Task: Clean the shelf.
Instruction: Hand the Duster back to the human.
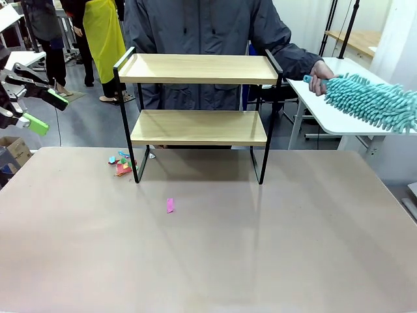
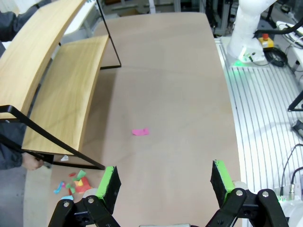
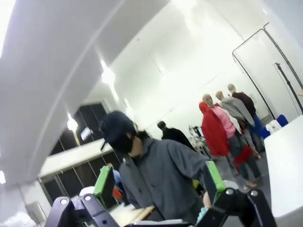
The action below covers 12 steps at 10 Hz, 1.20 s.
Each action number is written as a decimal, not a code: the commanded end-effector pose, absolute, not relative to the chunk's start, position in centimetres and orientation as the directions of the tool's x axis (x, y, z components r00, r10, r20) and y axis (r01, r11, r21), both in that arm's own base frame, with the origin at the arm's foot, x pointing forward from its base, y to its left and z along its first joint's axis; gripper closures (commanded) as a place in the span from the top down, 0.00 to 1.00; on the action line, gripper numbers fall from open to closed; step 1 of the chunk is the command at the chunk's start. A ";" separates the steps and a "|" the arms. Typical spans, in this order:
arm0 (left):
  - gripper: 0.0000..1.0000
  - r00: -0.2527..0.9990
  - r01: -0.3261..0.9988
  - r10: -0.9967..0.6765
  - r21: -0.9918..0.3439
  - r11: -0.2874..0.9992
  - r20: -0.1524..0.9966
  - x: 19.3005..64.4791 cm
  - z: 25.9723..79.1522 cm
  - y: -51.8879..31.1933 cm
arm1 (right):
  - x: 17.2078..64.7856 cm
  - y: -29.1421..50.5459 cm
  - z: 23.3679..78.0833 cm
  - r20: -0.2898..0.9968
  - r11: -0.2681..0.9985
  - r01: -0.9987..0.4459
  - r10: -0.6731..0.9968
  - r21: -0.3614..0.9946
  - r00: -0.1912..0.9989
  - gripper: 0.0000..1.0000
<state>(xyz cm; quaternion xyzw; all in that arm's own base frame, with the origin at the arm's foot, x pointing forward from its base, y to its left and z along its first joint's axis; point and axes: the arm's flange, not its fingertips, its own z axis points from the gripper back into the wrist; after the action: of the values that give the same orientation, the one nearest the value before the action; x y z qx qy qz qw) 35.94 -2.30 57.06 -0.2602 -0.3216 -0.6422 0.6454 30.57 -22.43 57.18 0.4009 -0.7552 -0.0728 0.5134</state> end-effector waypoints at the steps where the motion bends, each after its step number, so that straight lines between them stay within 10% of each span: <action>1: 1.00 -0.027 0.997 -0.641 0.071 0.042 0.767 35.9 57.3 -2.4 | 31.5 -23.6 56.0 0.656 0.558 -0.598 -0.752 0.575 -0.071 1.00; 12: 1.00 -0.027 0.997 -0.641 0.071 0.042 0.767 35.9 57.3 -2.4 | 30.6 -22.4 57.2 0.717 0.668 -0.531 -0.680 0.522 -0.151 1.00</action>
<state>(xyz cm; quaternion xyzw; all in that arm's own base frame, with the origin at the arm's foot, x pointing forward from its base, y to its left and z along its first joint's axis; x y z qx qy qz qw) 35.95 -2.28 57.04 -0.2603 -0.3214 -0.6420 0.6456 30.62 -22.66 57.04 0.4123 -0.7486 -0.0716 0.5142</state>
